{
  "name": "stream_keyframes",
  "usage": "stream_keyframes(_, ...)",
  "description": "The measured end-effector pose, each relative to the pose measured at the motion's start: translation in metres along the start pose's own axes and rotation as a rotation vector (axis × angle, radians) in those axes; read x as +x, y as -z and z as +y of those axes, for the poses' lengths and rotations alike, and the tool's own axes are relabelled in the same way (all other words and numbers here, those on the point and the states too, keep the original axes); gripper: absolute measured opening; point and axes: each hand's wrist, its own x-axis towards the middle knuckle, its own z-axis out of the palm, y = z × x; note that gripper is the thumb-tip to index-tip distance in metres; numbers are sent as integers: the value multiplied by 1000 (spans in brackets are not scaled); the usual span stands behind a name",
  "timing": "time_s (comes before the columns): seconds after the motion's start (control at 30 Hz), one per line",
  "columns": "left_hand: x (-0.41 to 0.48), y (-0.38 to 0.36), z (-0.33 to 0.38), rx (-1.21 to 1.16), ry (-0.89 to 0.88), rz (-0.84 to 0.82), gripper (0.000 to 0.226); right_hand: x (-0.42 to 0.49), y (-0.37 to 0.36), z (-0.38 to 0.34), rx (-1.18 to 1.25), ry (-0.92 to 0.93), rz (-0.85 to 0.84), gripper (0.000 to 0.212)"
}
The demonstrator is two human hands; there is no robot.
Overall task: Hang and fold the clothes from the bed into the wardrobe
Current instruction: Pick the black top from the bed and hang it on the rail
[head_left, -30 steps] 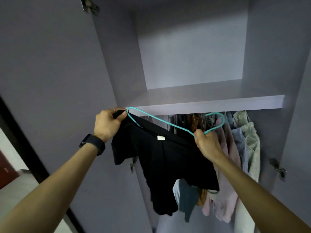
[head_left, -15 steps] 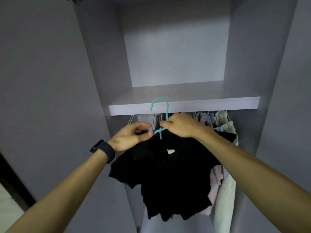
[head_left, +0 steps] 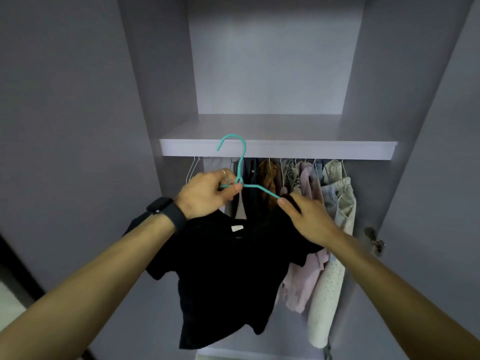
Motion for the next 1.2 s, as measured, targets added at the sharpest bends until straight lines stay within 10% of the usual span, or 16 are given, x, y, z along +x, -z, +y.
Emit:
stream_keyframes(0.43,-33,-82,-48,-49,90,-170,33,-44,-44,-5,-29,-45,-293,23)
stream_keyframes(0.8,2,-18,-140,842,141,-203,55,9,-163,-44,-89,-383,-447,29)
stream_keyframes(1.2,39,-15,-235,1619,170,-186,63,169,-271,-43,118,-495,-141,29)
